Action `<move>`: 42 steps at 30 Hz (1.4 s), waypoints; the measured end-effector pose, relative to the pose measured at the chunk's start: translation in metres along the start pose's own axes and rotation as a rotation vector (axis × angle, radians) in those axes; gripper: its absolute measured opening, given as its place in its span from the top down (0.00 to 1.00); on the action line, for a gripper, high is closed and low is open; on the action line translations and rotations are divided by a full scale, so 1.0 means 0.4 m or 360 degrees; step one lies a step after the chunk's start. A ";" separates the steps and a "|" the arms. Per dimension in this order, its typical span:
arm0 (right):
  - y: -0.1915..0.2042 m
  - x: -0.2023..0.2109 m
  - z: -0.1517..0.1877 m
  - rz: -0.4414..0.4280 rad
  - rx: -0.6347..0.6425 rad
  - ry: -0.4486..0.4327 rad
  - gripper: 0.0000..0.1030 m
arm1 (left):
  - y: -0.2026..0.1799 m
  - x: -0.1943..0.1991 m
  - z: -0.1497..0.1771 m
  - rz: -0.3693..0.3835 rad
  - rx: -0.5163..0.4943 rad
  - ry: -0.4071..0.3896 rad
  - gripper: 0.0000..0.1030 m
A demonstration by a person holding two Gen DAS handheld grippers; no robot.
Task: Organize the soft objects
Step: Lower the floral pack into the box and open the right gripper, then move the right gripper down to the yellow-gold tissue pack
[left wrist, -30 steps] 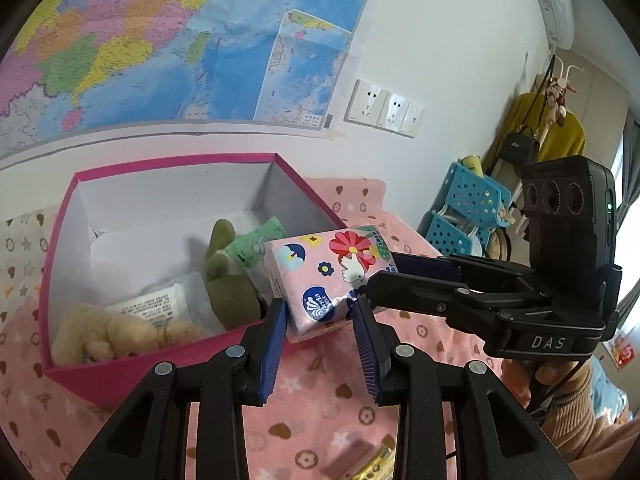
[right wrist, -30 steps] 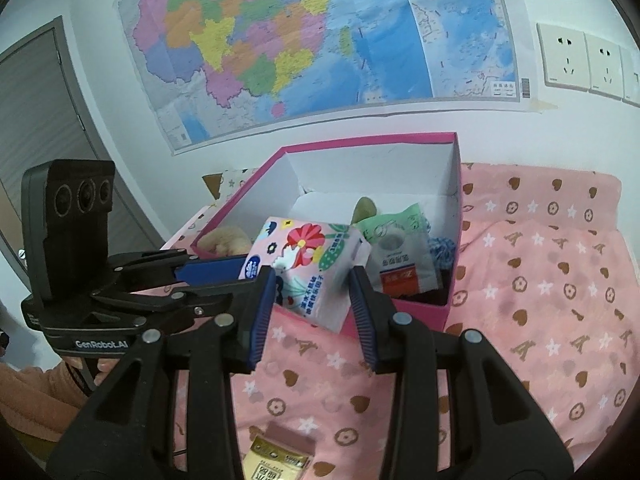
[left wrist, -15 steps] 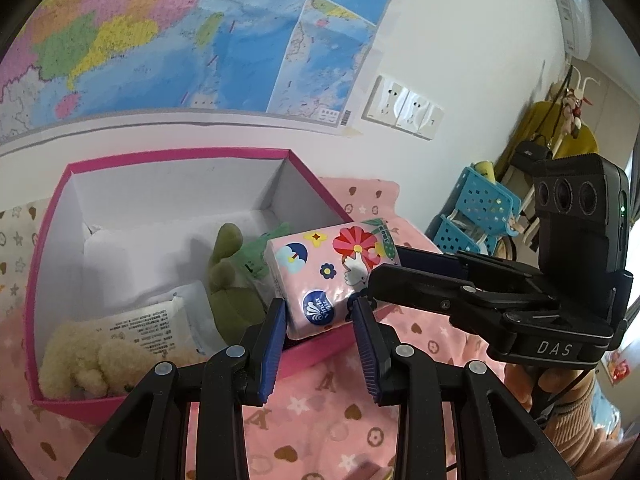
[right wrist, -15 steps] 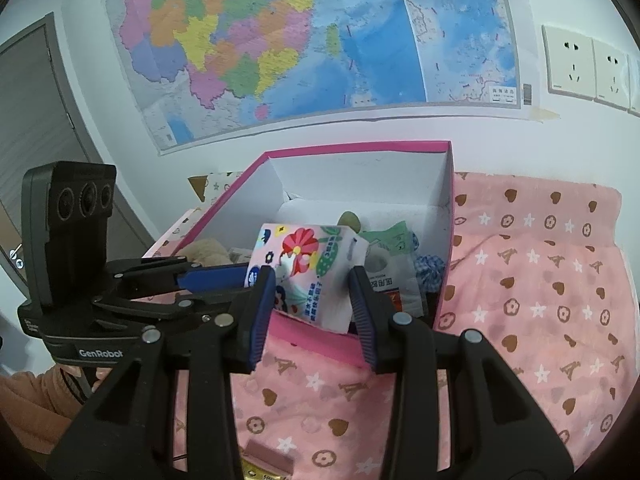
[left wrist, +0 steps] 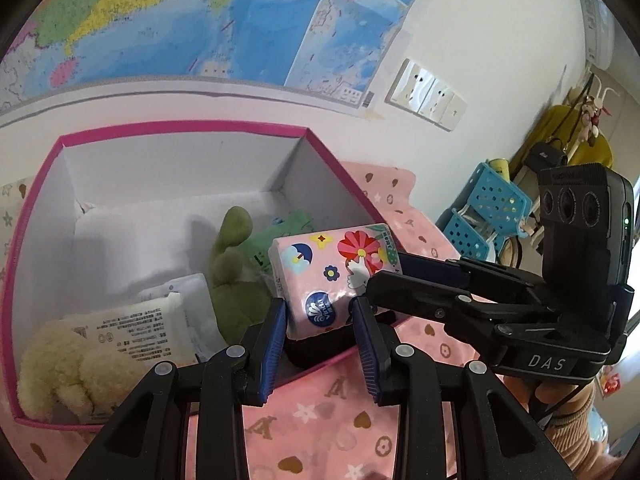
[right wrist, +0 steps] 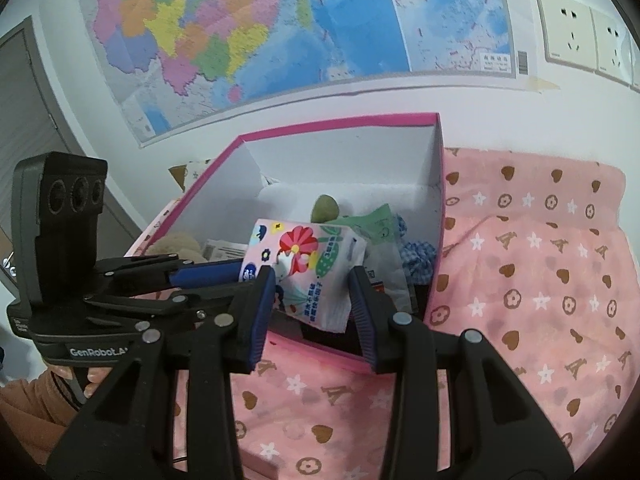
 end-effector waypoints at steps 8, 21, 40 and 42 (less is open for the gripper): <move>-0.030 0.009 0.006 0.0041 -0.0084 -0.0020 0.53 | 0.026 -0.015 -0.004 -0.0039 0.0052 0.0025 0.68; 0.024 0.079 0.048 -0.0062 -0.0030 -0.0070 0.53 | 0.000 0.085 0.037 -0.0113 -0.0092 -0.0165 0.52; 0.140 0.188 0.251 -0.0243 -0.0011 0.0048 0.49 | -0.065 0.163 0.221 -0.0138 -0.0245 -0.0136 0.42; 0.146 0.183 0.283 -0.0237 -0.0017 0.0102 0.48 | -0.067 0.160 0.237 -0.0133 -0.0249 -0.0123 0.42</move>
Point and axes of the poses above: each gripper's, at about its wrist camera, not at the fingertips, and x roughly against the way its jaws point, y to its left, z to its underside, the point moved 3 cm from there along -x, roughly the way its jaws point, and after that the axes turned 6 degrees about -z, right-handed, at the moved point
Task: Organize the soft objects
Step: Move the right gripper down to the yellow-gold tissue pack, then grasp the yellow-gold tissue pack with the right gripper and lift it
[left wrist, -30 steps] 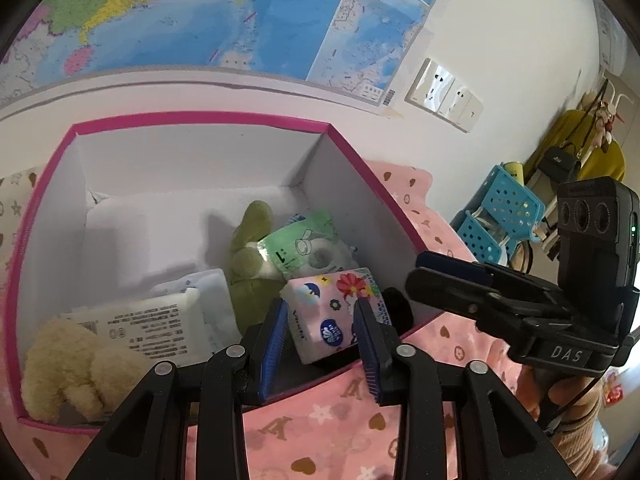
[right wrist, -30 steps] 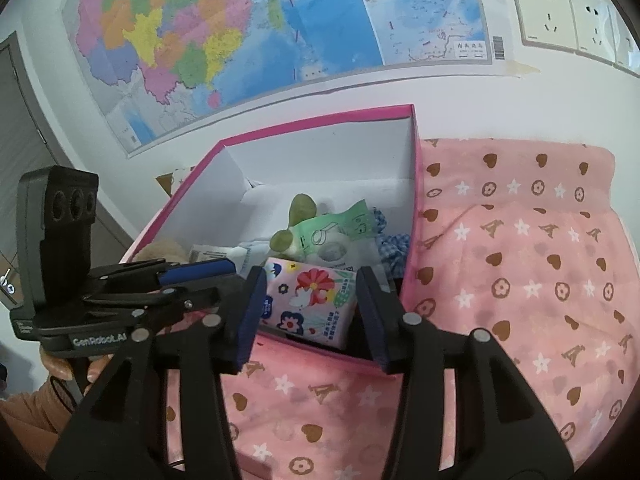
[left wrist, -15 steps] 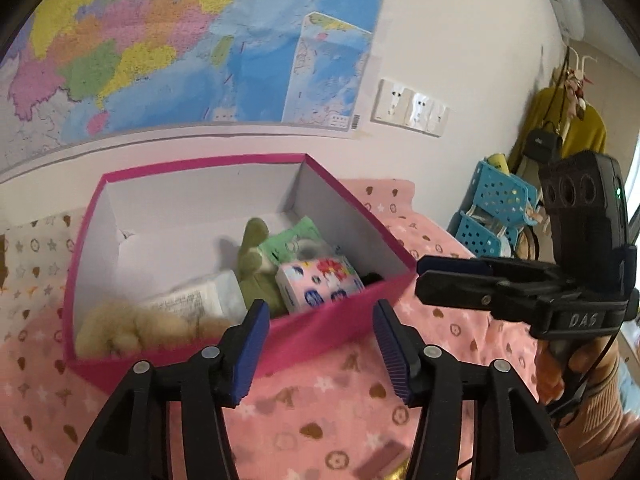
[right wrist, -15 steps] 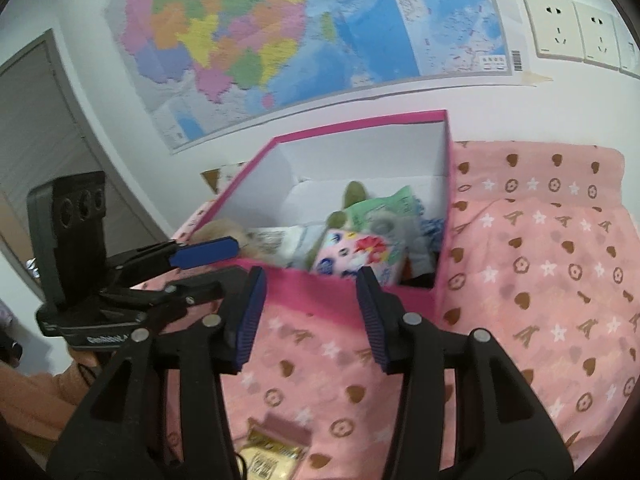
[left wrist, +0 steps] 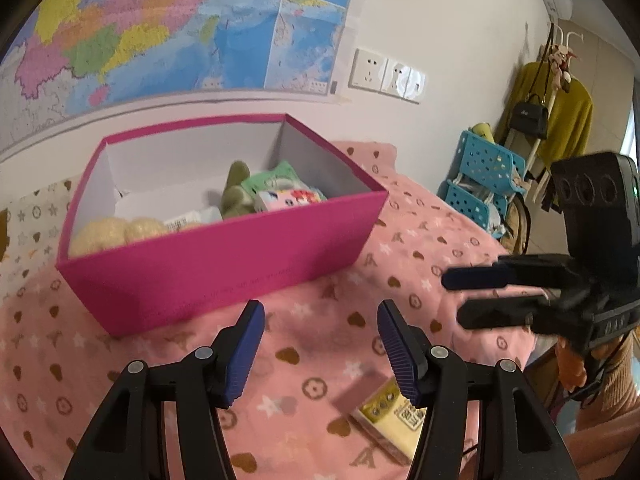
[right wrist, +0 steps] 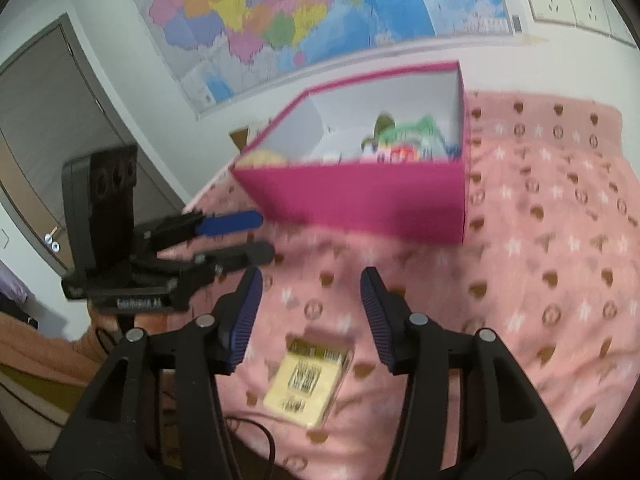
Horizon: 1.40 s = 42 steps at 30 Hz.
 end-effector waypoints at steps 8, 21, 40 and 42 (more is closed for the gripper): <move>-0.006 -0.046 0.146 0.0019 -0.0084 0.0262 0.48 | -0.030 -0.040 0.079 0.0100 -0.0070 0.0154 0.44; 0.026 -0.051 0.245 -0.0126 -0.0090 0.0423 0.49 | -0.079 -0.083 0.135 0.0376 -0.0115 0.0326 0.63; -0.072 -0.114 0.103 -0.0002 -0.0162 0.0195 0.62 | -0.012 -0.095 0.152 0.0388 0.0053 0.0386 0.63; -0.075 -0.127 0.091 -0.0026 -0.0166 0.0187 0.62 | -0.003 -0.094 0.150 0.0349 0.0066 0.0376 0.63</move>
Point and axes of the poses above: each gripper's, at about its wrist camera, not at the fingertips, and x roughly against the way its jaws point, y to its left, z to its underside, the point moved 3 cm from there along -x, roughly the way its jaws point, and after that the axes turned 6 degrees about -z, right-handed, at the moved point
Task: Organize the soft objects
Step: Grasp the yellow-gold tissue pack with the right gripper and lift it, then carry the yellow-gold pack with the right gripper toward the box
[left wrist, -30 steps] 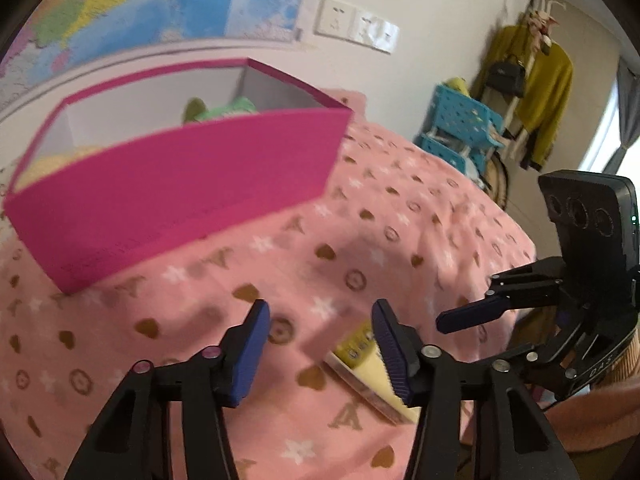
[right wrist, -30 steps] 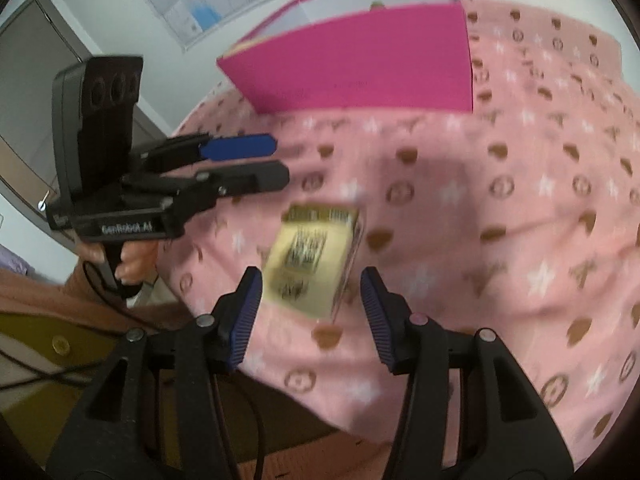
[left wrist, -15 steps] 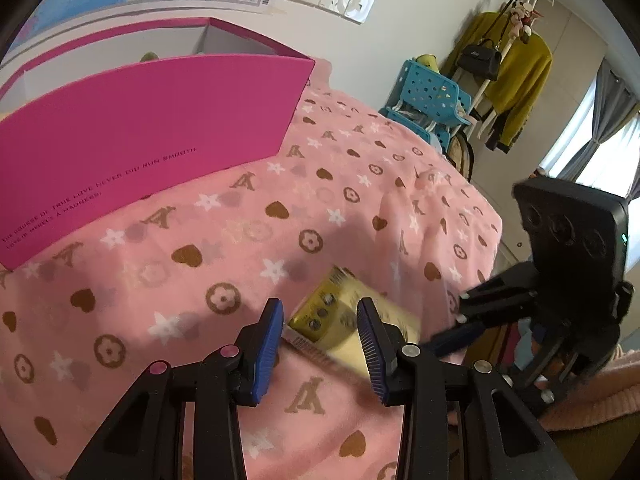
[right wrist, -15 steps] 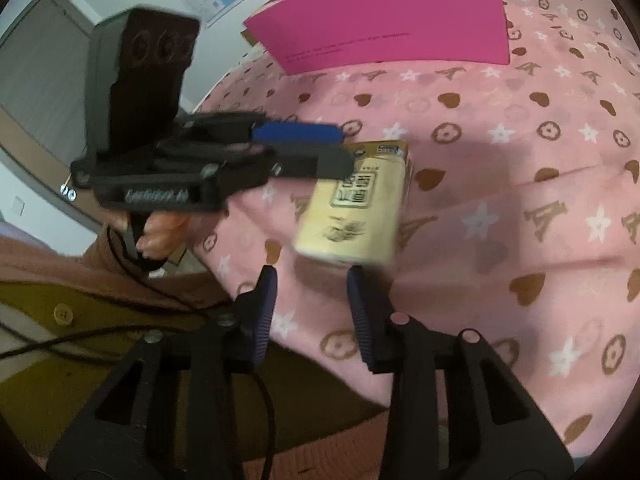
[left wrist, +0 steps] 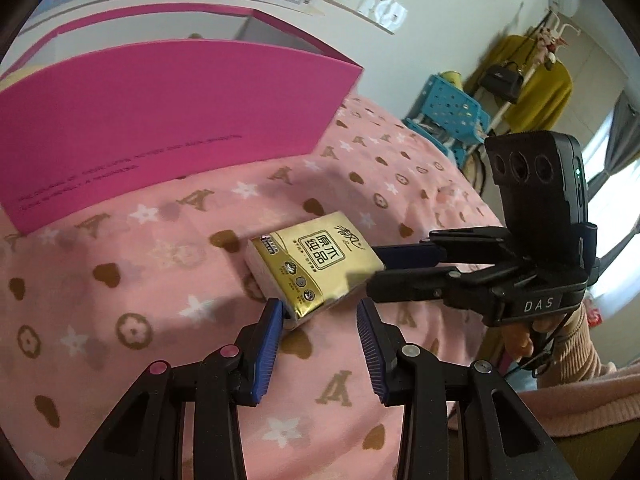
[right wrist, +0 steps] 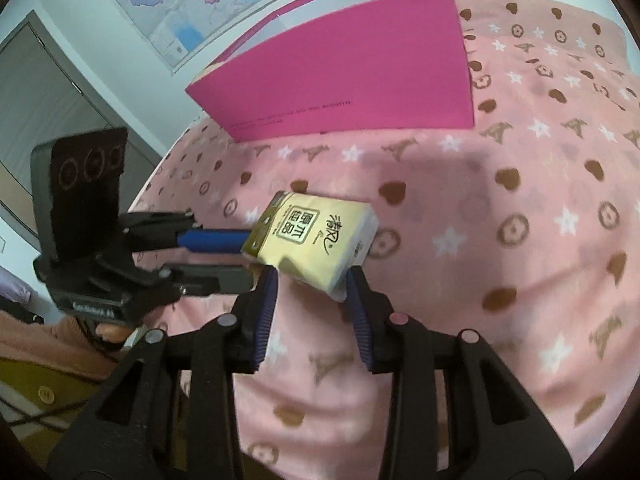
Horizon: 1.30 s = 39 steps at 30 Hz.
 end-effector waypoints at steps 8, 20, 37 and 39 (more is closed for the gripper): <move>0.012 -0.054 -0.043 -0.0012 -0.0009 -0.0044 0.62 | 0.050 0.011 -0.014 -0.0065 0.0140 -0.0052 0.63; -0.017 -0.058 -0.055 -0.0025 -0.0072 -0.0076 0.62 | 0.054 0.004 -0.021 -0.0134 0.0181 -0.0051 0.66; 0.016 -0.042 -0.066 0.0000 0.0003 -0.0099 0.62 | 0.038 0.035 -0.040 -0.0156 0.0151 -0.0124 0.66; 0.019 -0.038 -0.068 -0.0003 0.0013 -0.0106 0.62 | 0.036 0.042 -0.042 -0.0163 0.0146 -0.0137 0.66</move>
Point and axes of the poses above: each gripper's, at about its wrist camera, not at the fingertips, and x roughly against the way its jaws point, y to its left, z to its underside, the point moved 3 cm from there along -x, roughly the way its jaws point, and after that the axes turned 6 degrees about -z, right-handed, at the moved point
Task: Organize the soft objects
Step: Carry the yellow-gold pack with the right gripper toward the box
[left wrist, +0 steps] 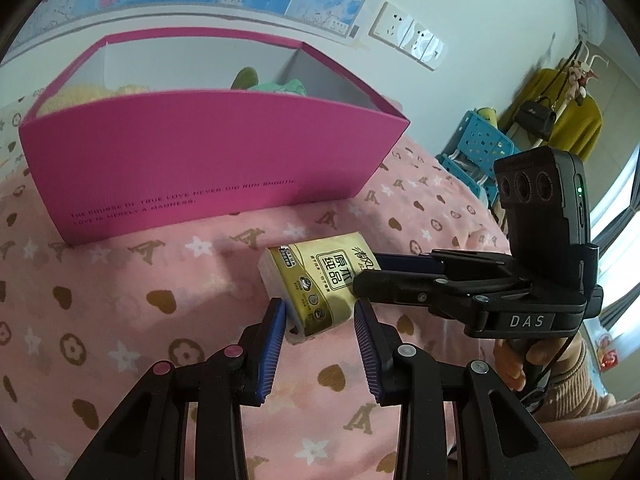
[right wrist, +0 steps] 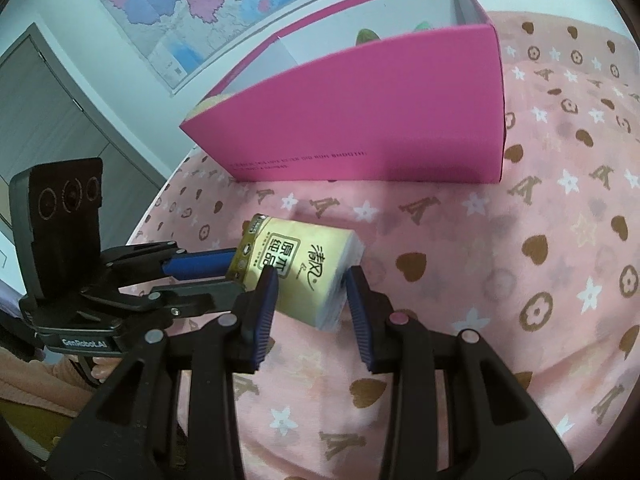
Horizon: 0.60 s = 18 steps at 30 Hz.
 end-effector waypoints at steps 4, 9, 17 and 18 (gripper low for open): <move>0.006 0.009 -0.002 0.0002 0.0019 -0.0011 0.62 | 0.000 0.009 -0.006 -0.0004 -0.0011 -0.0015 0.66; 0.014 0.022 -0.008 0.0005 0.0041 -0.0029 0.62 | -0.008 0.022 -0.012 -0.0018 -0.0029 -0.0042 0.66; 0.032 0.033 -0.026 0.0016 0.0090 -0.0051 0.62 | -0.013 0.049 -0.025 -0.0039 -0.0050 -0.0091 0.66; 0.034 0.034 -0.027 0.0017 0.0096 -0.0051 0.62 | -0.013 0.050 -0.026 -0.0041 -0.0052 -0.0093 0.66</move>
Point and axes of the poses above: each gripper's, at about its wrist camera, not at the fingertips, and x roughly against the way its jaws point, y to its left, z to its underside, the point moved 3 cm from there along -x, roughly the way its jaws point, and after that the axes turned 6 degrees about -z, right-handed, at the moved point
